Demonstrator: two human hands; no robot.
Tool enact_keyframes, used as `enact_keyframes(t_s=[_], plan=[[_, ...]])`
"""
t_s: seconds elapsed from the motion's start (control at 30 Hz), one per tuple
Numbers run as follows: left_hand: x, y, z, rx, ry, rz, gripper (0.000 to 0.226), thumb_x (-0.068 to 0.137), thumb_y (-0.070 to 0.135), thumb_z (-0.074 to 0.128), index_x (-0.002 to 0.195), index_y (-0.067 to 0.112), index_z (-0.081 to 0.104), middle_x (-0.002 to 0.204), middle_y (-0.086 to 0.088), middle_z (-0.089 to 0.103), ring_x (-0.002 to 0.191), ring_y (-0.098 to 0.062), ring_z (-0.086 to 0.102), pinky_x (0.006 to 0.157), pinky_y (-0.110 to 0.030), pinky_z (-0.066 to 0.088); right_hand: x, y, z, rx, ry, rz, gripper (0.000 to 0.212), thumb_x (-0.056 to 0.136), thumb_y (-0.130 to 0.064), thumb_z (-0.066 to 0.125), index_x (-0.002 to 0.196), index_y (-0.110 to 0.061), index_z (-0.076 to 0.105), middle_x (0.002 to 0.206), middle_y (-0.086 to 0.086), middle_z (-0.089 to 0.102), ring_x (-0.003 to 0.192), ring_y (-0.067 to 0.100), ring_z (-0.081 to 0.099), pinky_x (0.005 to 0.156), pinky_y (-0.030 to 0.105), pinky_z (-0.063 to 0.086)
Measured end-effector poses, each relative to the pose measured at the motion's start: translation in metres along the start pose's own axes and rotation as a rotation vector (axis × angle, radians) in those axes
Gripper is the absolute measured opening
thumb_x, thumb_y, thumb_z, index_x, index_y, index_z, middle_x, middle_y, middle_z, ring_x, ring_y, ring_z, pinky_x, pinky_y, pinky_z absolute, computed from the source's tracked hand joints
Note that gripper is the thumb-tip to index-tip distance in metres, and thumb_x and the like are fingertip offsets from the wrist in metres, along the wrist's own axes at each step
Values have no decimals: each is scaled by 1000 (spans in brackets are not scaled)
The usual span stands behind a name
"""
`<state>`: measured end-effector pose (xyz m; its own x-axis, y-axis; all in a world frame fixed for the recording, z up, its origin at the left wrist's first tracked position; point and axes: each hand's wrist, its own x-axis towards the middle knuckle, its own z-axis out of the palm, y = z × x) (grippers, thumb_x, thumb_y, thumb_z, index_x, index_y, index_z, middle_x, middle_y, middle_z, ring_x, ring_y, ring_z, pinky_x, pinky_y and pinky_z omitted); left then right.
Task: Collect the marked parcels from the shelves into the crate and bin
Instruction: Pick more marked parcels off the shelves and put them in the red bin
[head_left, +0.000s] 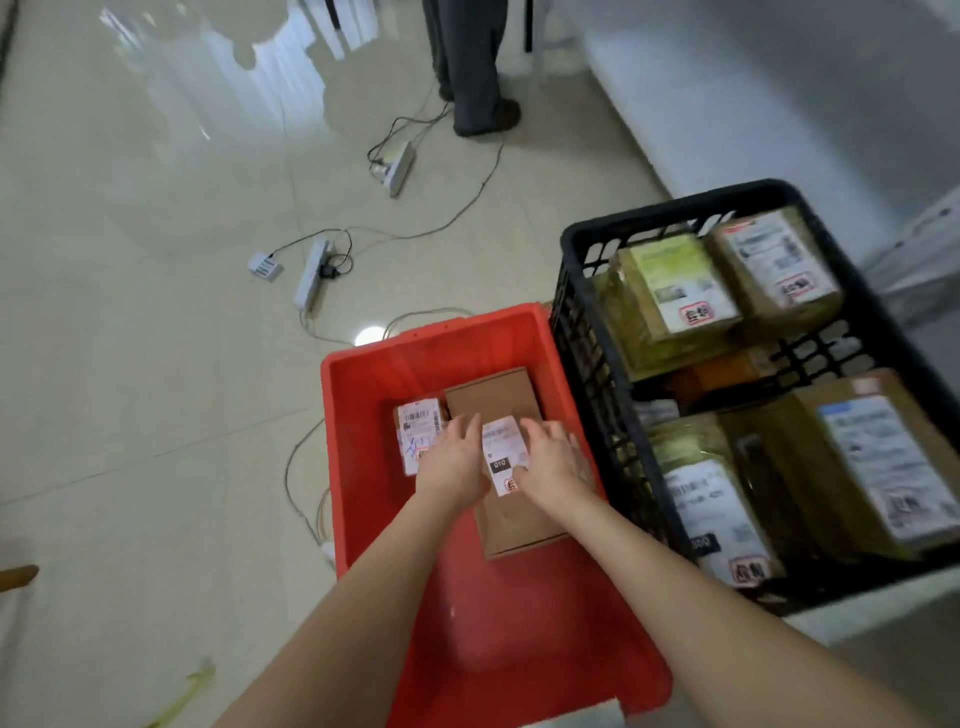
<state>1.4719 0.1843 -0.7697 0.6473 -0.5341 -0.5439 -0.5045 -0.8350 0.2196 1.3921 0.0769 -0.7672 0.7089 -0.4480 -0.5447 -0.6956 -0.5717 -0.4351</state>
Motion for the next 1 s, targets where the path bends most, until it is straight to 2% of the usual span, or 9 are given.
enact_keyframes(t_s=[0.23, 0.37, 0.47, 0.67, 0.8, 1.0], plan=[[-65, 78, -64, 199, 41, 227, 89, 85, 20, 67, 153, 15, 10, 157, -8, 14, 140, -28, 27, 106, -40, 39, -97, 17, -75, 19, 221, 60, 62, 92, -30, 55, 148, -24, 28, 148, 1, 31, 134, 25, 32, 103, 38, 39], [-103, 137, -81, 286, 84, 390, 81, 87, 20, 62, 152, 17, 14, 156, -8, 18, 138, -29, 30, 99, -40, 43, -162, 50, -111, 14, 338, 146, 61, 90, -29, 58, 145, -25, 30, 148, 2, 31, 134, 25, 30, 104, 37, 38], [-135, 193, -84, 345, 67, 520, 84, 86, 24, 64, 152, 17, 13, 155, -7, 18, 136, -29, 33, 93, -39, 49, -217, 86, -139, 17, 412, 248, 62, 91, -32, 58, 146, -25, 29, 148, 2, 30, 136, 25, 29, 108, 37, 35], [-210, 317, -59, 338, 63, 763, 79, 87, 26, 64, 151, 19, 17, 156, -6, 19, 137, -27, 32, 99, -43, 45, -337, 170, -178, 54, 589, 449, 59, 91, -32, 57, 144, -22, 33, 145, 5, 34, 131, 28, 34, 103, 39, 37], [-271, 390, -34, 359, 50, 968, 67, 86, 23, 62, 143, 15, 29, 146, -9, 31, 131, -30, 38, 95, -43, 45, -418, 226, -191, 66, 668, 568, 59, 90, -30, 58, 143, -21, 34, 143, 6, 35, 129, 29, 36, 102, 39, 39], [-364, 475, 6, 419, 89, 1127, 77, 87, 22, 63, 149, 16, 19, 154, -5, 22, 136, -28, 34, 102, -41, 39, -524, 297, -198, 73, 785, 652, 60, 89, -33, 59, 142, -22, 34, 143, 6, 35, 129, 28, 36, 103, 39, 40]])
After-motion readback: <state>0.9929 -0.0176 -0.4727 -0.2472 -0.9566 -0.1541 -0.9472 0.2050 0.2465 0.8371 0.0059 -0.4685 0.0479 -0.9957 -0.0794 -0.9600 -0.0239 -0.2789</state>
